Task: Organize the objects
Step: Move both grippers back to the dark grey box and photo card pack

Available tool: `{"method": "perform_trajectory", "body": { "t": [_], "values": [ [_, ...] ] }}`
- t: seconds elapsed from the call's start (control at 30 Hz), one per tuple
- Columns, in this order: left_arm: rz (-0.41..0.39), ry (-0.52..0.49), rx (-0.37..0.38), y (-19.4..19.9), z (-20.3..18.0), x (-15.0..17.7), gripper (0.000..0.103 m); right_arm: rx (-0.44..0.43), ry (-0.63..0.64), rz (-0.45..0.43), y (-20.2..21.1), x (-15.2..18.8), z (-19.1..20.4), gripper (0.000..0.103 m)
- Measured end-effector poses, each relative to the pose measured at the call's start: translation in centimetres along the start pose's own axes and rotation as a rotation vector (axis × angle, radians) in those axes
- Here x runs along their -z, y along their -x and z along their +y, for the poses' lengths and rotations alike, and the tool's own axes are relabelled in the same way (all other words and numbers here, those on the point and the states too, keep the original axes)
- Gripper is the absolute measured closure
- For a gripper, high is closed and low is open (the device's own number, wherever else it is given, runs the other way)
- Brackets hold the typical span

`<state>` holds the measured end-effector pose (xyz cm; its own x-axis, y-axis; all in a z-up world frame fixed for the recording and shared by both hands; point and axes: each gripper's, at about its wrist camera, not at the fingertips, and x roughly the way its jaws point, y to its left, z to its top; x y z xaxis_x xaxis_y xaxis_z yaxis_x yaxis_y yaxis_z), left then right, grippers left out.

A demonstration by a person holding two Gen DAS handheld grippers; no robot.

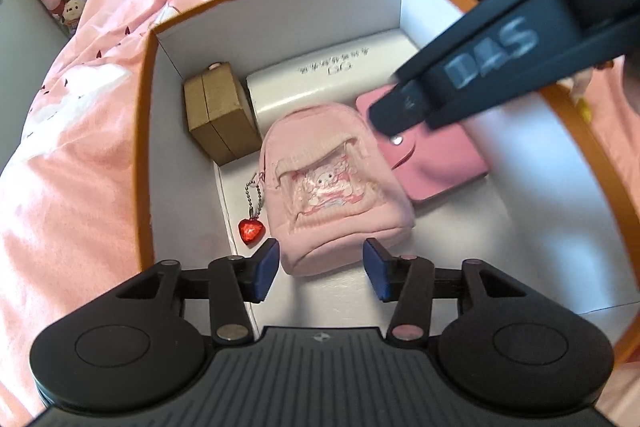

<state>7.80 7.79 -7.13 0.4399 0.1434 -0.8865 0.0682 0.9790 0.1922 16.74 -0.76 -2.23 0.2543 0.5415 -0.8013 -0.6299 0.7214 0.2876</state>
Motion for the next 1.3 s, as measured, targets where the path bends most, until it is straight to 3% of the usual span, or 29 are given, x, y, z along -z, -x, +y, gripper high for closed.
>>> {"method": "perform_trajectory", "body": {
  "t": [0.2,0.3,0.47,0.57,0.8,1.13,1.3],
  "values": [
    [-0.118,0.051,0.005,2.8,0.4,-1.4,0.042,0.066,-0.047,-0.170,5.6,1.5,-2.4,0.067],
    [-0.209,0.080,0.082,4.7,0.0,-2.2,0.043,0.112,-0.088,-0.237,8.2,2.8,-4.4,0.067],
    [-0.297,0.112,0.282,6.9,-1.1,-3.5,0.049,0.242,-0.132,-0.304,11.4,5.6,-7.7,0.067],
    [-0.296,0.082,0.345,6.8,-2.7,-4.4,0.050,0.263,-0.161,-0.265,11.8,7.7,-9.3,0.067],
    [-0.252,-0.033,0.331,5.7,-7.2,-4.7,0.051,0.170,-0.251,-0.054,8.0,12.0,-11.5,0.057],
    [-0.226,-0.089,0.288,4.7,-9.6,-4.6,0.052,0.116,-0.225,0.099,2.5,12.6,-11.9,0.053],
    [-0.223,-0.092,0.284,4.5,-9.6,-4.7,0.052,0.053,-0.280,0.125,0.7,12.7,-12.9,0.045]
  ]
}}
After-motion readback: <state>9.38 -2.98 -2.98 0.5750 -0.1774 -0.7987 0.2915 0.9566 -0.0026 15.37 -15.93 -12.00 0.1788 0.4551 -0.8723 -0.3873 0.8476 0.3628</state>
